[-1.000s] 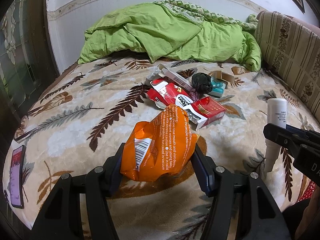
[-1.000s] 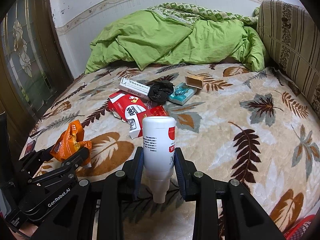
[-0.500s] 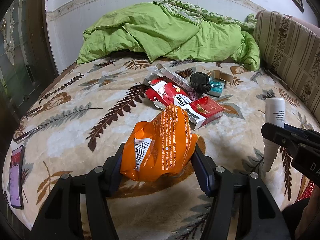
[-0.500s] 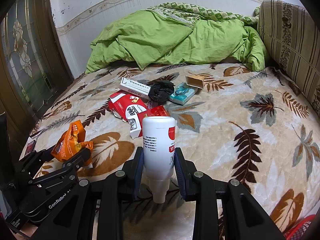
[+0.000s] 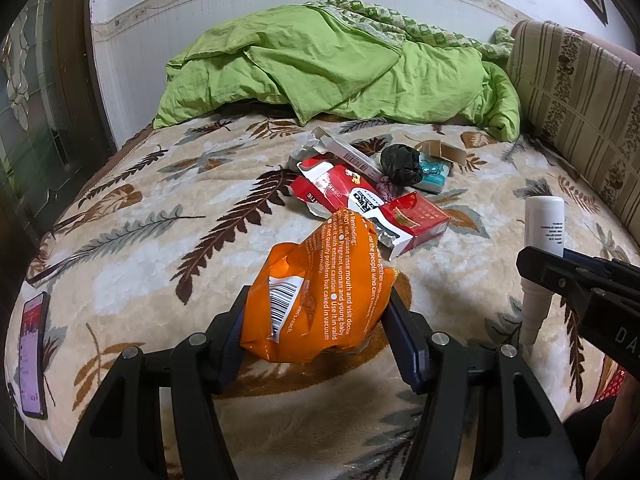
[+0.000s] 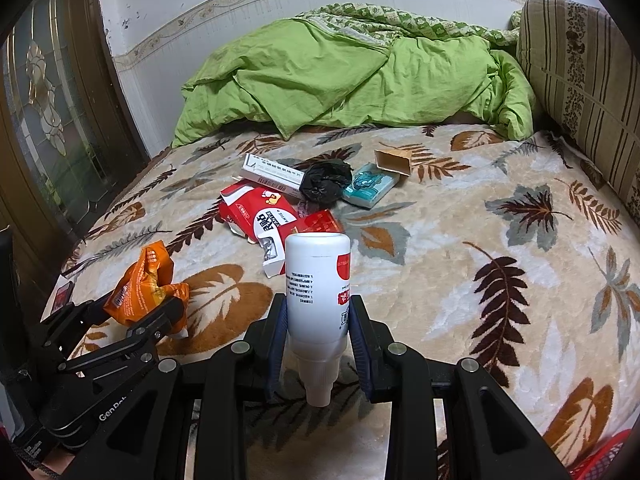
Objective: Collect trash
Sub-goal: 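Lift the orange bag with the left tool while the right tool lifts the white bottle, then open the right tool over the basket while the left tool releases the orange bag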
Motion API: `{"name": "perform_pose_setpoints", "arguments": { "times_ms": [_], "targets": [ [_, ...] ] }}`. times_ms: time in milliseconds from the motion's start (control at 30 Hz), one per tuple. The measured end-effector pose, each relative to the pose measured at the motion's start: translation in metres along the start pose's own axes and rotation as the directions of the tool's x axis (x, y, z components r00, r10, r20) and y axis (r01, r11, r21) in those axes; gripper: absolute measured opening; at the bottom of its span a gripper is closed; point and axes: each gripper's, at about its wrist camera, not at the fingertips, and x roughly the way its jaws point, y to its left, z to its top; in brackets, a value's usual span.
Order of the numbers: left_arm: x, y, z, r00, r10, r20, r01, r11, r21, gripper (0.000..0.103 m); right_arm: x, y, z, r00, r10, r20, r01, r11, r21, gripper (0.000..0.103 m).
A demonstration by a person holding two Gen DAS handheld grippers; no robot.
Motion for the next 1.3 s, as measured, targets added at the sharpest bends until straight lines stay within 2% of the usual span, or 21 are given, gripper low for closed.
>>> {"name": "perform_pose_setpoints", "arguments": {
  "times_ms": [733,1033,1200,1300],
  "targets": [
    [-0.001,-0.006,-0.001,1.000,-0.010,0.006,0.010,1.000,0.018,0.061,-0.007,-0.001,0.001,1.000,0.017,0.017,-0.017,1.000,0.015,0.032],
    [-0.020,-0.024,0.000,0.988,-0.149,0.040,0.146,0.987,0.072,0.061,-0.037,-0.023,0.000,0.995,0.091,0.038,-0.096,0.985,0.140,0.032],
    [-0.041,-0.050,0.000,0.967,-0.250,0.047,0.242,0.960,0.141,0.061,-0.076,-0.049,-0.017,0.993,0.105,0.045,-0.112,0.971,0.212,0.032],
    [-0.057,-0.072,0.003,0.946,-0.320,0.045,0.307,0.933,0.186,0.061,-0.106,-0.068,-0.027,0.995,0.084,0.051,-0.093,0.968,0.235,0.032]
  ]
}}
